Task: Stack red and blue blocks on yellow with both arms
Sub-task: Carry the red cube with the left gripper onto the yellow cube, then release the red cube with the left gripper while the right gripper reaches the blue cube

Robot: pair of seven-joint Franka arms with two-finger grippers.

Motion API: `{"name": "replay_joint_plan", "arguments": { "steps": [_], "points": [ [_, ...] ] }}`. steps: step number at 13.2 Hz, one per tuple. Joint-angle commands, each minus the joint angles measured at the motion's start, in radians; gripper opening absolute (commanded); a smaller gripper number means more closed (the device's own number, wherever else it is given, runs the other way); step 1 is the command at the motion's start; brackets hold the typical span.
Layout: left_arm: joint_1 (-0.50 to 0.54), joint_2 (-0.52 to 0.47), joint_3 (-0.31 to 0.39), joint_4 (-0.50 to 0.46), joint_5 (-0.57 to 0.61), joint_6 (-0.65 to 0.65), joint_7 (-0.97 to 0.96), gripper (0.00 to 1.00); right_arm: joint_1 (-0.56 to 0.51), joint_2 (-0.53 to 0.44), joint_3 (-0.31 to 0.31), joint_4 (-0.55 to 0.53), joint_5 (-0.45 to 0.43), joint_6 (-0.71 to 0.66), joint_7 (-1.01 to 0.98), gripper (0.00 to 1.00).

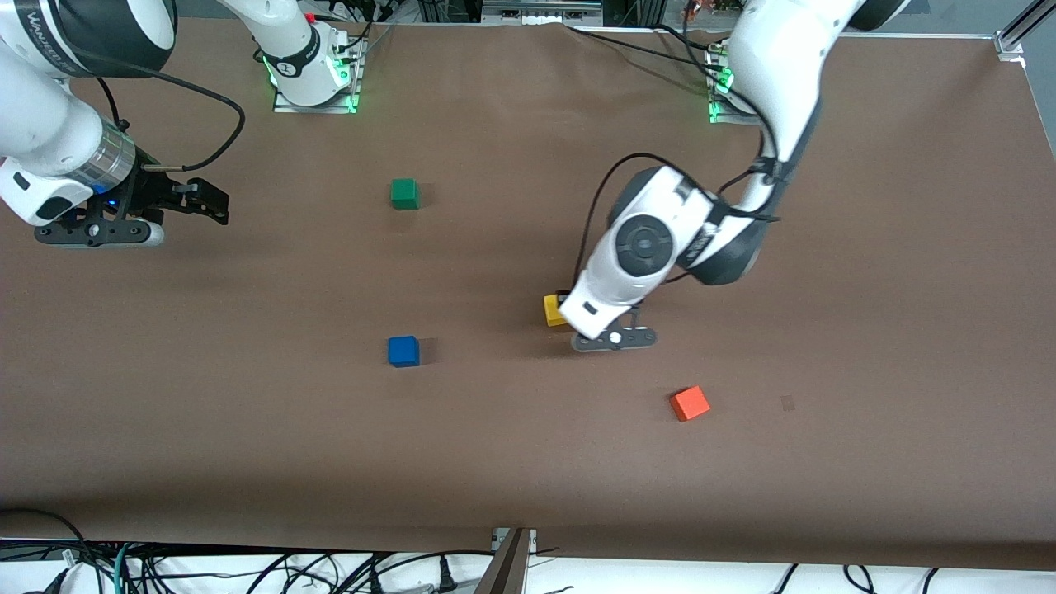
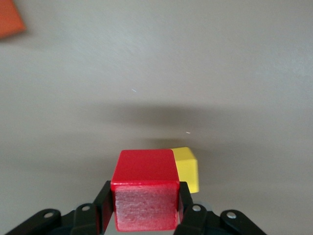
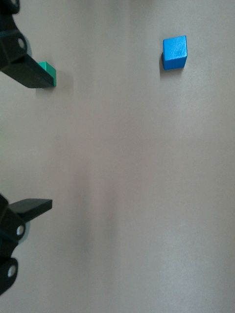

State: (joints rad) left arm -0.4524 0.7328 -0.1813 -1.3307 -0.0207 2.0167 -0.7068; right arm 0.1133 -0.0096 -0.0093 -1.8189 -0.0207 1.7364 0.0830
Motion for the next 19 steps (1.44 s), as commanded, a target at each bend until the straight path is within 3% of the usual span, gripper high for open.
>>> {"name": "replay_joint_plan", "arguments": {
  "steps": [1,10,15,17,19],
  "points": [
    [-0.032,0.037,0.017,0.064,-0.010,-0.035,-0.040,0.00,0.000,-0.023,0.002,-0.011,-0.007,-0.011,-0.002,1.00],
    [-0.085,0.106,0.014,0.073,-0.016,-0.021,-0.123,0.00,0.003,0.003,0.003,0.003,-0.005,0.003,0.014,1.00],
    [-0.083,0.111,0.017,0.080,-0.013,-0.021,-0.120,0.03,0.022,0.114,0.003,0.081,0.004,0.009,0.015,1.00],
    [-0.075,0.109,0.019,0.082,-0.010,-0.021,-0.114,1.00,0.035,0.152,0.005,0.081,0.011,0.055,0.015,1.00],
    [-0.063,0.100,0.019,0.112,-0.010,-0.036,-0.115,1.00,0.040,0.206,0.005,0.081,0.011,0.109,0.015,1.00]
  ]
}}
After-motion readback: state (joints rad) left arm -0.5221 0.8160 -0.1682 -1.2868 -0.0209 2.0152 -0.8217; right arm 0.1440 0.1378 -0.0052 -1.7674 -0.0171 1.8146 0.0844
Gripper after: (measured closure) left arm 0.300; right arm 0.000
